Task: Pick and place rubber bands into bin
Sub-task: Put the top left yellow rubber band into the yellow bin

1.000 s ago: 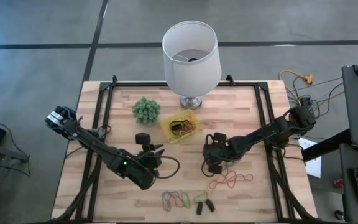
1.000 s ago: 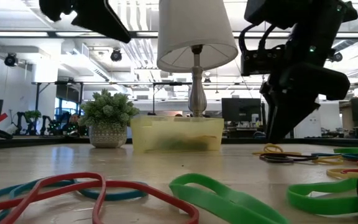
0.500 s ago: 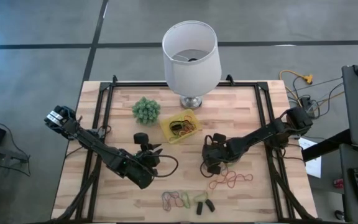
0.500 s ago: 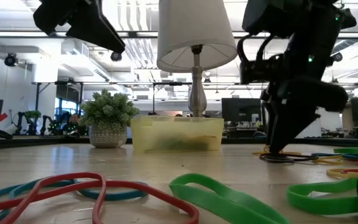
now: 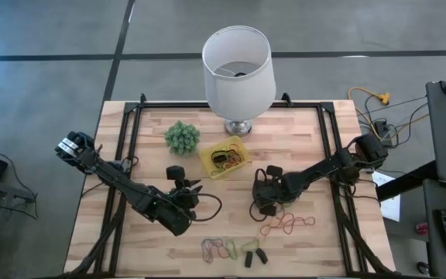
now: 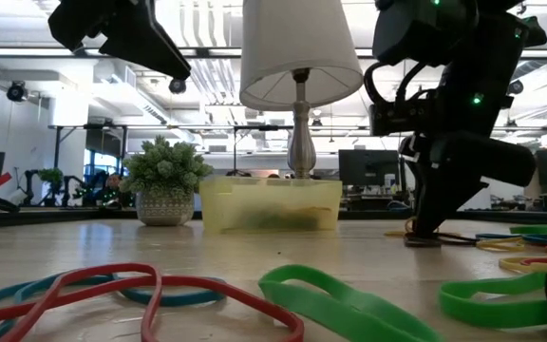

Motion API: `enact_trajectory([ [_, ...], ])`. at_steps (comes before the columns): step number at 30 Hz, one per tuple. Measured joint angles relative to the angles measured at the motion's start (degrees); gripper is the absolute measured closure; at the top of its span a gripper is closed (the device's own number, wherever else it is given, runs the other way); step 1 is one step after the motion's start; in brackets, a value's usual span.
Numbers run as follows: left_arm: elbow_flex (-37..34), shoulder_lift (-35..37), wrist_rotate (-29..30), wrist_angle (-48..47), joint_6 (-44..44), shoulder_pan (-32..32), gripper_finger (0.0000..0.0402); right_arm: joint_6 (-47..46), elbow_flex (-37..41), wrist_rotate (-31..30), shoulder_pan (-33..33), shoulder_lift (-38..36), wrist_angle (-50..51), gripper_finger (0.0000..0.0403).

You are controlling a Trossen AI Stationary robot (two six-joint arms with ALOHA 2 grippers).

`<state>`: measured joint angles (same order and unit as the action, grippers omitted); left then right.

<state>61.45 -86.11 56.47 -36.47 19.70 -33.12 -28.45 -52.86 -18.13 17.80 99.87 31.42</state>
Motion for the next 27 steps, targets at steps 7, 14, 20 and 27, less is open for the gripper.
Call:
enact_trajectory([
  [7, 0.02, 0.0, 0.0, -0.02, 0.76, 0.0, 0.0317, 0.13, -0.78, 0.2, 0.04, -0.06, 0.07, 0.0388],
  [14, 0.01, 0.0, 0.0, -0.04, 0.9, 0.0, 0.0317, 2.71, -3.91, 0.68, 0.22, -0.13, 0.53, 0.0391],
  [20, 0.0, 0.0, 0.0, -0.04, 0.92, 0.0, 0.0317, 6.91, -7.82, -0.91, 0.22, -0.13, 3.16, 0.0391],
  [27, -0.07, 0.0, 0.0, -0.04, 0.92, 0.0, 0.0317, 18.16, -14.5, -11.74, 0.2, -0.13, 3.19, 0.039],
])
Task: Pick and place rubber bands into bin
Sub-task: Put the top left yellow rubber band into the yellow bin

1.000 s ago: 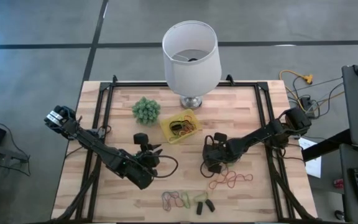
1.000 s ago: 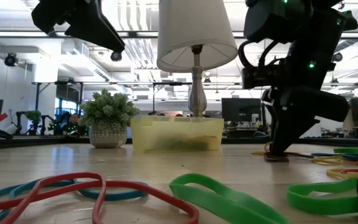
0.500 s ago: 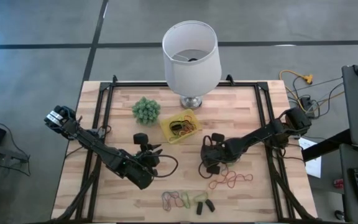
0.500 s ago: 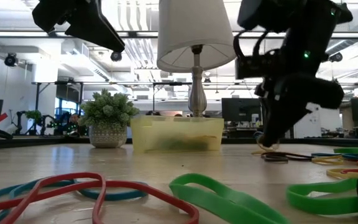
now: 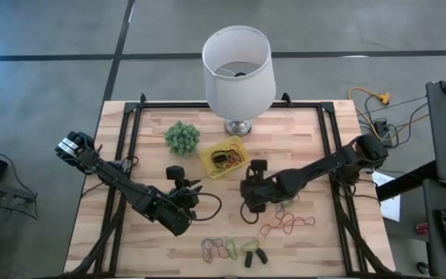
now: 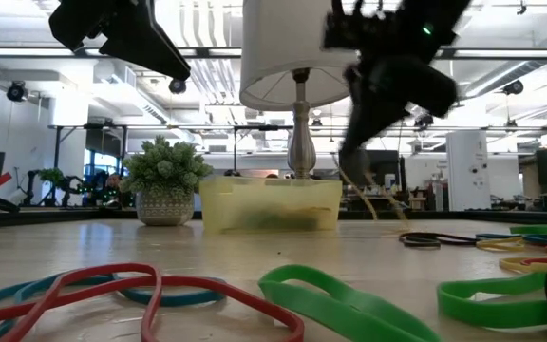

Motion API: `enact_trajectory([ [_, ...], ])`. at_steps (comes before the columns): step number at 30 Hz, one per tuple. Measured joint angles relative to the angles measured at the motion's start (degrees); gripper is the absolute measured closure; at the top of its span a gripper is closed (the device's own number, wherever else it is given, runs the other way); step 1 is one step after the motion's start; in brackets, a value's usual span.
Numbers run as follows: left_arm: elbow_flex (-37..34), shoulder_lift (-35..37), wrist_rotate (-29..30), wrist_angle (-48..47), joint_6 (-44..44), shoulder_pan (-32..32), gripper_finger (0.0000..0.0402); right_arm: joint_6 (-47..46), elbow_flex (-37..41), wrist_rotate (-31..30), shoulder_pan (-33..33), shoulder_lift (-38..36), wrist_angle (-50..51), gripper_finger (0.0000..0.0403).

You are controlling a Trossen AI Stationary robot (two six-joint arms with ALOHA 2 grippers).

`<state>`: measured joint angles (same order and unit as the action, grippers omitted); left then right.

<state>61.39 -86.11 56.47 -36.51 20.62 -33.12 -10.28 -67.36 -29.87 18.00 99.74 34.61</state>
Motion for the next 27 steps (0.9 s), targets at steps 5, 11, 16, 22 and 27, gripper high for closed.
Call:
enact_trajectory([
  [5, 0.0, 0.0, -0.02, 0.0, 0.02, 0.0, 0.0317, 10.26, -5.03, -14.24, 0.0, 0.0, -0.12, 0.039],
  [11, 0.0, 0.0, -0.02, 0.0, 0.02, 0.0, 0.0317, 23.77, -10.37, -26.31, -1.96, -0.02, -1.33, 0.039],
  [16, 0.0, 0.0, -0.02, 0.0, 0.04, -0.06, 0.0317, 30.8, -12.63, -26.14, -6.23, -0.02, -5.87, 0.039],
  [22, 0.0, 0.0, -0.59, -0.02, 0.04, -0.37, 0.0317, 31.81, -12.38, -15.37, -12.41, -0.02, -11.08, 0.039],
  [27, 0.0, 0.0, -0.66, -0.07, 0.03, -0.59, 0.0317, 27.41, -11.07, -5.56, -17.06, -0.02, -11.44, 0.039],
])
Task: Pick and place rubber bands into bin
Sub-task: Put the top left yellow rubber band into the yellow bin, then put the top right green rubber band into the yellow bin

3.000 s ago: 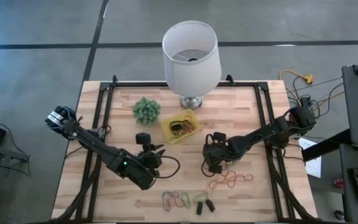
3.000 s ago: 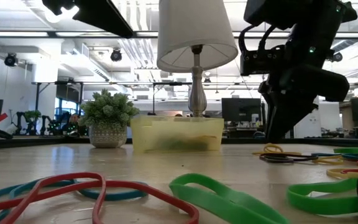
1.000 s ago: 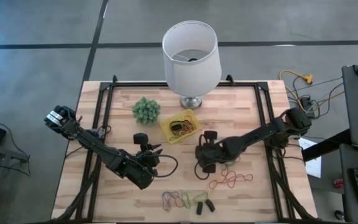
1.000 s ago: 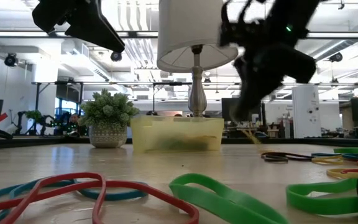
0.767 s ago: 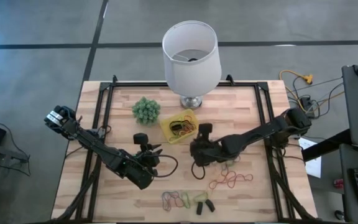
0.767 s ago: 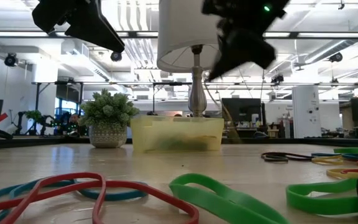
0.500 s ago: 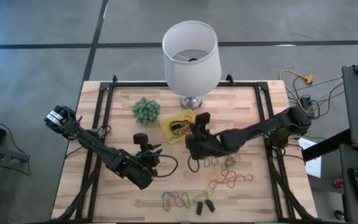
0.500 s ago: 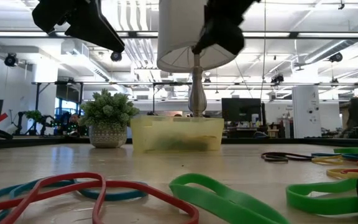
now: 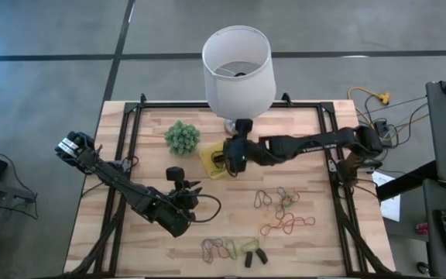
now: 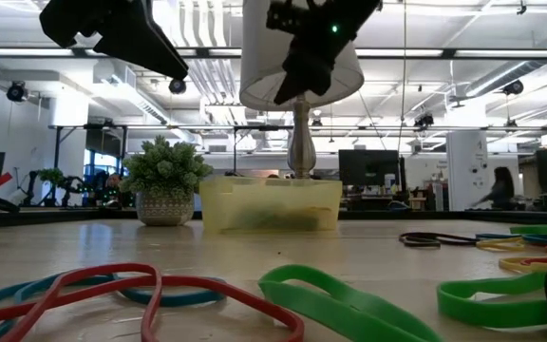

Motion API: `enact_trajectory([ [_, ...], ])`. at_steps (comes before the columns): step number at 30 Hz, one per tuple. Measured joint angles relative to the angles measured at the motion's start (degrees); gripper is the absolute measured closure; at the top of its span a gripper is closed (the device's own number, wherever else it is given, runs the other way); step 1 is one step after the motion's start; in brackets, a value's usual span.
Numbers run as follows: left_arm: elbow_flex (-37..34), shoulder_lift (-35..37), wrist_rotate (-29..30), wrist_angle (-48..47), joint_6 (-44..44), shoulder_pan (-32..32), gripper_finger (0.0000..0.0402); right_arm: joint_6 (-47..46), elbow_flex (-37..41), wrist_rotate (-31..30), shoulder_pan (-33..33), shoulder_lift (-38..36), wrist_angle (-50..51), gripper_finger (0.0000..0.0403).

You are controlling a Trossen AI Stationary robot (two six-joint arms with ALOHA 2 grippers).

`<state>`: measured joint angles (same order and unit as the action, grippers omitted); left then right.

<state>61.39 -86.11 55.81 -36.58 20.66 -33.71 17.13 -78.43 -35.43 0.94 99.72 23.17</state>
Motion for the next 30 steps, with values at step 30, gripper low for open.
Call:
enact_trajectory([
  [30, 0.0, 0.0, -4.57, 0.55, -0.03, -0.06, 0.0317, -15.77, 4.37, 22.0, -4.66, 0.04, 10.2, 0.032],
])
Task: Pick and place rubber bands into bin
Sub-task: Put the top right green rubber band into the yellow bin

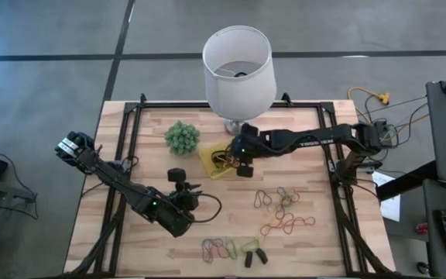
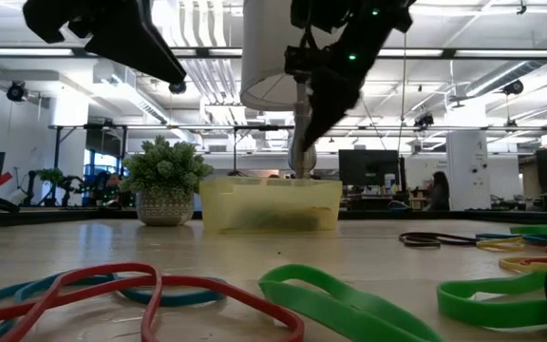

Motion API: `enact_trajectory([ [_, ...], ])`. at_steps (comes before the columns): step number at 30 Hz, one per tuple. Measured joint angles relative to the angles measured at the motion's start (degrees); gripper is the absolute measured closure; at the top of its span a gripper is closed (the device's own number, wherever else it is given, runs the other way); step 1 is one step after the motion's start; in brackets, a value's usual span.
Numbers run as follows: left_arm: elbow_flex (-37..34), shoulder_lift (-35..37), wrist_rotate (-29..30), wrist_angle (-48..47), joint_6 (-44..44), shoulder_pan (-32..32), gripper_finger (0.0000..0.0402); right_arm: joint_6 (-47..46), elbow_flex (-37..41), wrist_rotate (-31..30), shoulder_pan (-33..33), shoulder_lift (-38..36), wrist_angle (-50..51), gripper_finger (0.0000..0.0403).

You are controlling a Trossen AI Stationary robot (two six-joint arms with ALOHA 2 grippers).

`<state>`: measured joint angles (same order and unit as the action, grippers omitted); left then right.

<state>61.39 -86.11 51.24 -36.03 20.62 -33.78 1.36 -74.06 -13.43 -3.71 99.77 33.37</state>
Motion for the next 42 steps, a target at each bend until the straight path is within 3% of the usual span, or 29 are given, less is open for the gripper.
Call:
enact_trajectory([
  [7, 0.0, 0.0, -0.13, 0.02, 0.0, -0.03, 0.0317, -8.25, -0.11, 0.59, 5.31, -0.02, 15.11, 0.0318],
  [12, 0.0, 0.0, -0.11, 0.02, -0.02, -0.03, 0.0317, -14.22, 0.47, 0.59, 11.48, -0.04, 20.27, 0.0326],
  [19, 0.0, 0.0, -0.1, 0.01, -0.05, 0.0, 0.0317, -15.23, 4.0, 0.5, 19.77, 0.0, 18.34, 0.0335],
  [25, 0.0, 0.0, -0.08, 0.0, -0.05, 0.01, 0.0317, -22.87, 8.78, 0.53, 24.38, 0.0, 19.35, 0.033],
  [33, -0.63, 0.0, -0.04, 0.04, -0.09, 0.03, 0.0317, -35.57, 14.75, 6.01, 30.99, 0.0, 20.6, 0.0319],
  [42, -1.86, 0.0, 1.29, 1.15, -0.55, 0.19, 0.0317, -40.45, 17.07, 5.89, 34.6, 0.0, 20.27, 0.0324],
])
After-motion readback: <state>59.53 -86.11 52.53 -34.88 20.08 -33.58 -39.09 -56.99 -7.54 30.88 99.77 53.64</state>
